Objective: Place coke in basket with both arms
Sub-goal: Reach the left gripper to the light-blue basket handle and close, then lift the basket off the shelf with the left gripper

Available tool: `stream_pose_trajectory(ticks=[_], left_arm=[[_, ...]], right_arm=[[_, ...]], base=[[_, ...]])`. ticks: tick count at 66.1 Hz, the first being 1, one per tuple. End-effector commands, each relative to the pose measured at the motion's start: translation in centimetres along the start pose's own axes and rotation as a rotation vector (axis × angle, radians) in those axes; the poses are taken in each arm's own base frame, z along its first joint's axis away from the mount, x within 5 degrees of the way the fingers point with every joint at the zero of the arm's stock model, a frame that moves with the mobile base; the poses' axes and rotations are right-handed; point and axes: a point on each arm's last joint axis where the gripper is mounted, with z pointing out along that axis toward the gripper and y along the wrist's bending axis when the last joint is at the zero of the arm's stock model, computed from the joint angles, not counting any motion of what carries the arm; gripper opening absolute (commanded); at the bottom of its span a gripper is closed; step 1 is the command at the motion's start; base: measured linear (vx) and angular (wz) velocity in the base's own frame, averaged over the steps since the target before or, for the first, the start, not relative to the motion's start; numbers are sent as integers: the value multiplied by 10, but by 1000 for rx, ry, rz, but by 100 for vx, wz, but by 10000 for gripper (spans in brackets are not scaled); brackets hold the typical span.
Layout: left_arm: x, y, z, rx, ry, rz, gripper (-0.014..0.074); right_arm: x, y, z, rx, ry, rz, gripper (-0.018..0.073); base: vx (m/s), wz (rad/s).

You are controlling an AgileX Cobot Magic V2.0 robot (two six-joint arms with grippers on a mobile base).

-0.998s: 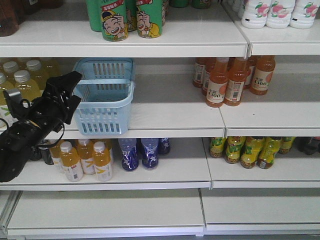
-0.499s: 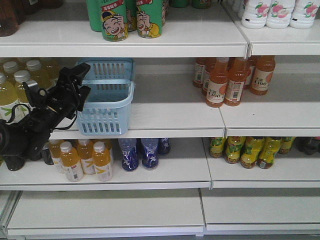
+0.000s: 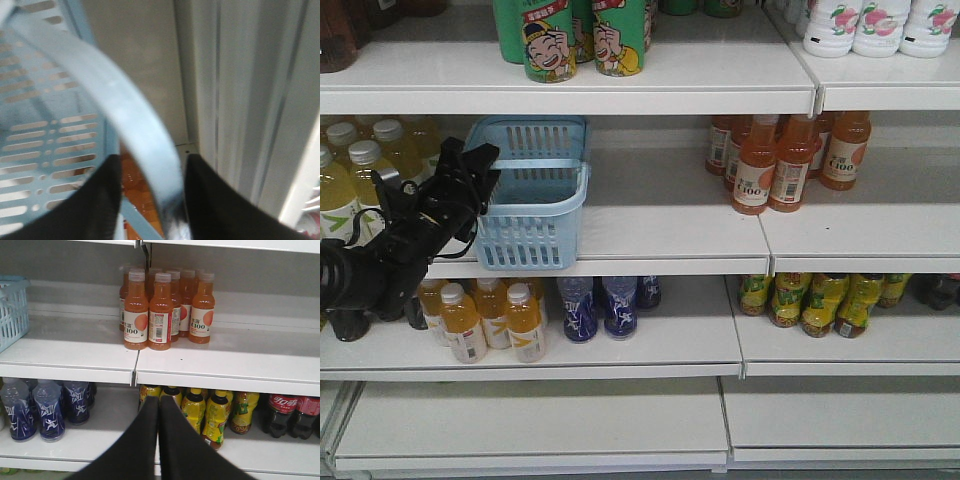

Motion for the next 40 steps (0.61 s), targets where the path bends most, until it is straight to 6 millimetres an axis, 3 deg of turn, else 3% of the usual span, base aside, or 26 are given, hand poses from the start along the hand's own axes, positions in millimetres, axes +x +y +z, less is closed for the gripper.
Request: stream_pose_trajectory(ticks=[1, 6, 16, 27, 40], left_arm=[[-2, -32, 2, 127, 6, 26, 83], [3, -36, 2, 164, 57, 55, -9], [19, -45, -3, 285, 233, 85, -8], [41, -53, -15, 362, 514, 7, -8], [66, -49, -33, 215, 885, -18, -8]], right_arm=[[-4, 0, -1, 3, -84, -18, -5], [-4, 0, -1, 3, -84, -18, -5], [-4, 0, -1, 3, -84, -18, -5], [-4, 0, -1, 3, -84, -18, -5], [-4, 0, -1, 3, -84, -18, -5]], base=[[0, 0], [0, 0], [0, 0], [0, 0], [0, 0]])
